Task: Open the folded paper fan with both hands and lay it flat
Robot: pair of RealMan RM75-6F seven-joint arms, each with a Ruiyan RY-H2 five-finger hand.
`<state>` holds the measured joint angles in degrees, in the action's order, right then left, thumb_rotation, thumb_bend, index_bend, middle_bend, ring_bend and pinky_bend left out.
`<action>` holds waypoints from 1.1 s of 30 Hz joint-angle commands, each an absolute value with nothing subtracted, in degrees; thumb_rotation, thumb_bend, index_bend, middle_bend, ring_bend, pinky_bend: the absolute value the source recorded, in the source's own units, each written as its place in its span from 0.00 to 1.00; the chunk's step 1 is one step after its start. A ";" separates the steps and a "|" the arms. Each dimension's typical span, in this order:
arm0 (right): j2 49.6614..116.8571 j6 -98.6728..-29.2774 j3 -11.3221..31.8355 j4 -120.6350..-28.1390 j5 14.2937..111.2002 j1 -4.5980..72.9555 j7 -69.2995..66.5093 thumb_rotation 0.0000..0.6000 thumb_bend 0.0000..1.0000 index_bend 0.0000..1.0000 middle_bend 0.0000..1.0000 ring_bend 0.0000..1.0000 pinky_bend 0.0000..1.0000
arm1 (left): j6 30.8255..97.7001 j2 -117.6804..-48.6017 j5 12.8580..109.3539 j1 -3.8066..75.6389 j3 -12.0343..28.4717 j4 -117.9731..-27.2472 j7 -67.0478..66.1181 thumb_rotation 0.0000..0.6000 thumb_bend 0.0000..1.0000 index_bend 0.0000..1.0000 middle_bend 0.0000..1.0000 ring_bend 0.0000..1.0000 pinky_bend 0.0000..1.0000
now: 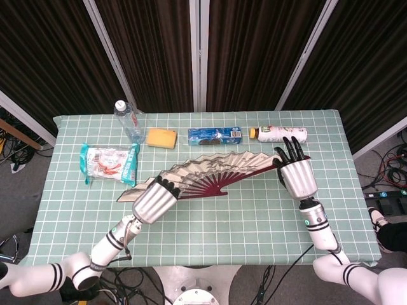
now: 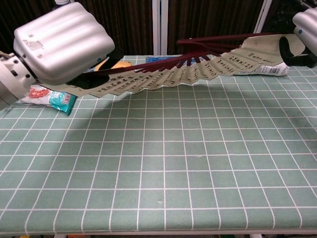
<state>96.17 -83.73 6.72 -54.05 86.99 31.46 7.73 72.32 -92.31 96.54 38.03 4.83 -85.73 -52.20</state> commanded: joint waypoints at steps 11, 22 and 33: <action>97.77 -85.60 3.46 -52.80 87.64 25.40 9.37 1.00 0.70 0.48 0.20 0.00 0.00 | 64.00 -92.94 86.74 37.36 4.50 -95.91 -60.59 1.00 0.25 0.46 0.59 0.64 0.71; 91.39 -74.27 1.58 -63.43 82.47 23.40 22.35 1.00 0.41 0.10 0.01 0.00 0.00 | 56.63 -92.03 67.79 39.68 7.05 -103.96 -63.67 1.00 0.00 0.15 0.31 0.34 0.53; 82.39 -67.78 5.43 -78.11 76.23 23.77 19.56 1.00 0.03 0.00 0.00 0.00 0.00 | 50.87 -81.45 63.30 38.76 13.34 -110.62 -34.43 1.00 0.00 0.09 0.15 0.14 0.30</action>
<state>85.02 -68.99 4.48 -75.11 77.29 23.83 22.10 53.51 -86.75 62.73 39.94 10.26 -107.80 -47.65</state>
